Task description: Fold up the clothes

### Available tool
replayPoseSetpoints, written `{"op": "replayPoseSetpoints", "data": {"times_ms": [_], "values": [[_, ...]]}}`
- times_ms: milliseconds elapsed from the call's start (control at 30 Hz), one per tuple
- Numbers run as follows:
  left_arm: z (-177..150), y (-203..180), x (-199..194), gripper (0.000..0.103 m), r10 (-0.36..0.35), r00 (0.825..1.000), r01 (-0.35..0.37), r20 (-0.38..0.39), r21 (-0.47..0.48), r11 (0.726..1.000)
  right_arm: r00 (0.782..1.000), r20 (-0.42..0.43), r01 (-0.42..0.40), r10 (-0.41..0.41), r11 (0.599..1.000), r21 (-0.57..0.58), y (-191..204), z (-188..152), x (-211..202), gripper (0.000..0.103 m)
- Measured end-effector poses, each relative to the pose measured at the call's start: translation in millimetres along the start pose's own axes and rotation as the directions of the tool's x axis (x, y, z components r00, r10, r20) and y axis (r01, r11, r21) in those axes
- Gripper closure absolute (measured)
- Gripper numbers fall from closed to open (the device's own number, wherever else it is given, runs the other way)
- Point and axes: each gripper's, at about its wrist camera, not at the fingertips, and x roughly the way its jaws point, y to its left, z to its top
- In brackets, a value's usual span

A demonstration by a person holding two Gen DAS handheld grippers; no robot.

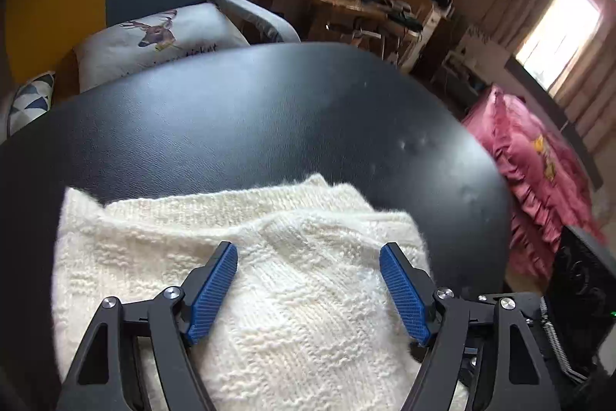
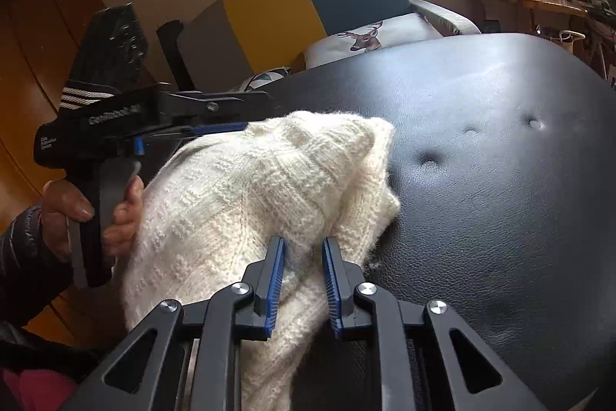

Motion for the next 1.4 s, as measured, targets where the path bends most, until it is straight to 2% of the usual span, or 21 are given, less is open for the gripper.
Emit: {"op": "replayPoseSetpoints", "data": {"times_ms": [67,200,300,400,433,600,800,933,1067,1100,1167,1233,1267,1300,1400], "values": [[0.2,8.8,-28.3,0.025,-0.02,0.997,0.022,0.071,-0.033,0.999,0.999,0.028,0.022,-0.021,0.998,-0.06,11.6,8.2,-16.9,0.082],[-17.1,26.4,-71.4,0.024,0.006,0.988,0.003,0.153,-0.058,0.998,0.998,0.036,-0.045,0.052,0.981,-0.187,50.1,22.7,-37.4,0.081],[-43.9,37.1,-88.6,0.024,0.037,0.984,-0.026,0.174,-0.067,0.997,0.995,-0.068,-0.09,0.072,0.944,-0.318,87.6,16.4,-17.8,0.082],[-70.9,47.8,-94.2,0.024,0.036,0.986,-0.022,0.164,-0.089,0.996,0.983,-0.184,-0.068,-0.006,0.916,-0.394,104.4,-5.6,9.8,0.082],[-79.7,47.3,-93.0,0.024,0.042,0.987,-0.029,0.156,-0.084,0.996,0.984,-0.181,-0.065,-0.006,0.922,-0.383,101.8,-9.6,9.6,0.085],[-117.1,34.2,-82.9,0.023,0.1,0.987,-0.099,0.128,-0.018,0.995,0.986,-0.164,-0.05,-0.004,0.945,-0.323,88.9,-29.4,8.7,0.085],[-122.4,31.4,-81.8,0.02,0.116,0.98,-0.109,0.159,-0.049,0.993,0.989,-0.147,-0.032,-0.005,0.967,-0.251,74.6,-51.1,7.3,0.086],[-118.2,33.3,-86.3,0.018,0.114,0.983,-0.107,0.147,-0.056,0.993,0.985,-0.17,-0.02,-0.02,0.973,-0.228,79.2,-38.8,2.7,0.084],[-115.9,34.4,-92.4,0.015,0.135,0.982,-0.127,0.135,-0.059,0.99,0.991,-0.124,0.015,-0.046,0.969,-0.246,86.2,-27.2,-13.6,0.084],[-116.1,35.9,-94.3,0.014,0.14,0.981,-0.133,0.133,-0.062,0.989,0.994,-0.105,0.014,-0.038,0.975,-0.221,83.0,-22.9,-20.1,0.083],[-116.4,41.8,-99.4,0.013,0.156,0.979,-0.147,0.131,-0.078,0.986,0.997,-0.068,-0.03,0.022,0.993,-0.116,68.5,-13.1,-33.5,0.073],[-116.8,52.2,-105.4,0.011,0.171,0.976,-0.157,0.132,-0.115,0.981,0.995,-0.04,-0.085,0.087,0.996,0.035,44.6,-6.0,-41.3,0.053],[-117.0,58.0,-108.6,0.006,0.179,0.975,-0.16,0.133,-0.137,0.978,0.993,-0.023,-0.114,0.117,0.987,0.11,32.6,-2.5,-45.2,0.046],[-117.1,64.2,-111.4,0.002,0.186,0.973,-0.164,0.134,-0.158,0.974,0.989,-0.006,-0.143,0.147,0.971,0.194,19.5,-0.5,-47.5,0.039],[-119.7,82.7,-118.1,0.002,0.157,0.979,-0.122,0.133,-0.234,0.964,0.968,-0.026,-0.206,0.248,0.854,0.478,-22.2,-13.1,-35.5,0.038]]}}
